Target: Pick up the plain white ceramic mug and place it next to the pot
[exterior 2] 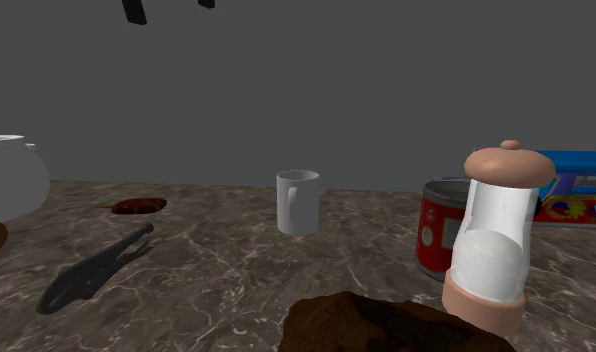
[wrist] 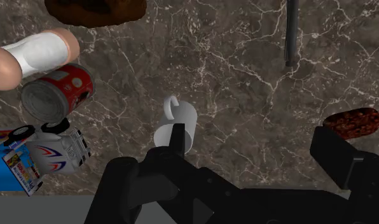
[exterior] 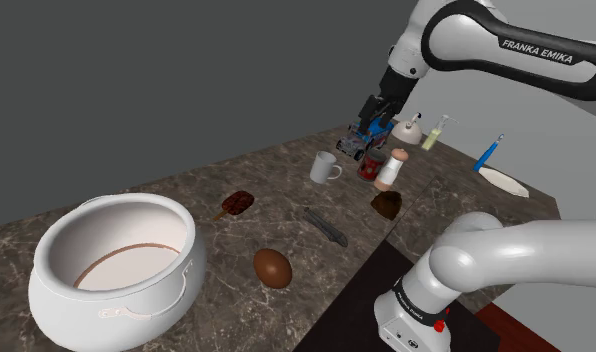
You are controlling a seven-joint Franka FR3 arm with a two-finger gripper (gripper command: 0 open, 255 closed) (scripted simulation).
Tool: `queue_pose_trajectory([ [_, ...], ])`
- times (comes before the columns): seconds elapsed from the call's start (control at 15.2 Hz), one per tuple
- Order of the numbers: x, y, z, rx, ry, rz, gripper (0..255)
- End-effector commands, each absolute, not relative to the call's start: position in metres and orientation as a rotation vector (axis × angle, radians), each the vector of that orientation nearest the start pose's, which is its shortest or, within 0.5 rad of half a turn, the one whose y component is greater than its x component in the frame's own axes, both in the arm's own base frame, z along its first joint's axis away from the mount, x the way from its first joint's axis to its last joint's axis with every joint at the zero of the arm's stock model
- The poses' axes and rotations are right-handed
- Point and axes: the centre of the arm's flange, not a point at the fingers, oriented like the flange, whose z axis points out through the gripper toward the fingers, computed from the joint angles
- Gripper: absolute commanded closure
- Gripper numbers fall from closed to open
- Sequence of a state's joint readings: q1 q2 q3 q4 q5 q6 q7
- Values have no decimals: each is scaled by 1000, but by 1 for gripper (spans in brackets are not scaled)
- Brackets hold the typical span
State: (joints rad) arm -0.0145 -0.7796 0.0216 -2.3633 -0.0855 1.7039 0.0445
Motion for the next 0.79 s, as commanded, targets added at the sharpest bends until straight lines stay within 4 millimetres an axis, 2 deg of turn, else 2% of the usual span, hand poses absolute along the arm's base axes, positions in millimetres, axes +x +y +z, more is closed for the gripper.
queue_pose_trajectory([
  [0.0, 322, -4, 598, -3233, 59, -198, 0],
  [0.73, 422, -39, 496, -3194, 295, -170, 0],
])
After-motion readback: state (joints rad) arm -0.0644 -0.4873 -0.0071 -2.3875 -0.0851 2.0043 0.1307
